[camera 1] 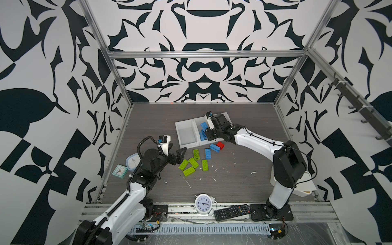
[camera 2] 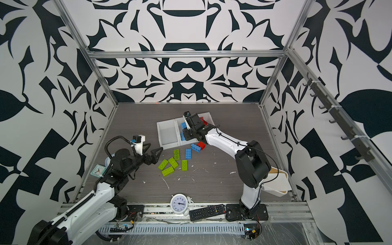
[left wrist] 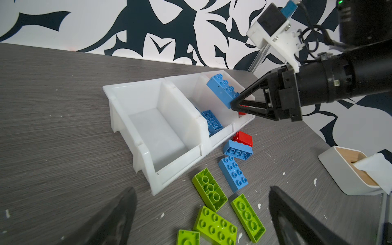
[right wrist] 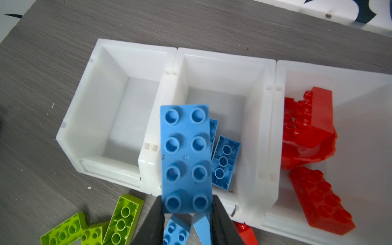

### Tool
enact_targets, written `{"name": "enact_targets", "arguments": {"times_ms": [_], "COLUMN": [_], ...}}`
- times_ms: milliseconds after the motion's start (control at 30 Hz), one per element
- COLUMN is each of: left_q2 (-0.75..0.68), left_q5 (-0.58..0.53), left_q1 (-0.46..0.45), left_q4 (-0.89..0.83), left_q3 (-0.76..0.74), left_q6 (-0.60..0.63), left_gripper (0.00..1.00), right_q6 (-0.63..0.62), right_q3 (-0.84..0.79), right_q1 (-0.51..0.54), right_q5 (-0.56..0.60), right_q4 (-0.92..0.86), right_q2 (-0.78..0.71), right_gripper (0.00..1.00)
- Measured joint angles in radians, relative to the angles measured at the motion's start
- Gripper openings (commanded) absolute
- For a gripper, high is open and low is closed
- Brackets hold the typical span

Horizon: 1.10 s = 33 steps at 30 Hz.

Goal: Sort the legos into containers by color
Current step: 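Lift the blue brick into the middle compartment and open the right gripper, then withdraw the right gripper and move it over the small red 2x2 brick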

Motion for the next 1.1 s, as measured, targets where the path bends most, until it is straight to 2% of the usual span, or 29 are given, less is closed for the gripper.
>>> {"name": "enact_targets", "arguments": {"times_ms": [333,467,600,700,933,1100], "left_q2": [0.0,-0.001,-0.001,-0.001,0.002,0.002], "left_q5": [0.0,0.0,0.0,0.0,0.0,0.0], "left_q1": [0.0,0.0,0.0,0.0,0.0,0.0], "left_q4": [0.0,0.0,0.0,0.0,0.0,0.0], "left_q3": [0.0,0.0,0.0,0.0,0.0,0.0], "left_q6": [0.0,0.0,0.0,0.0,0.0,0.0], "left_gripper": [1.0,1.0,1.0,1.0,1.0,1.0], "right_q6": [0.003,0.01,0.023,0.024,0.017,0.01], "right_q3": [0.052,0.059,0.068,0.072,0.059,-0.076], "right_q1": [-0.007,-0.008,-0.01,-0.012,-0.012,-0.012], "right_q5": [0.007,0.016,0.021,0.024,0.016,0.005], "right_q4": [0.004,0.005,0.003,0.002,-0.022,-0.029], "right_q2": [0.077,0.102,0.126,0.129,0.09,-0.104], "right_gripper": [0.28,0.36,0.53,0.6,0.6,0.54]}}
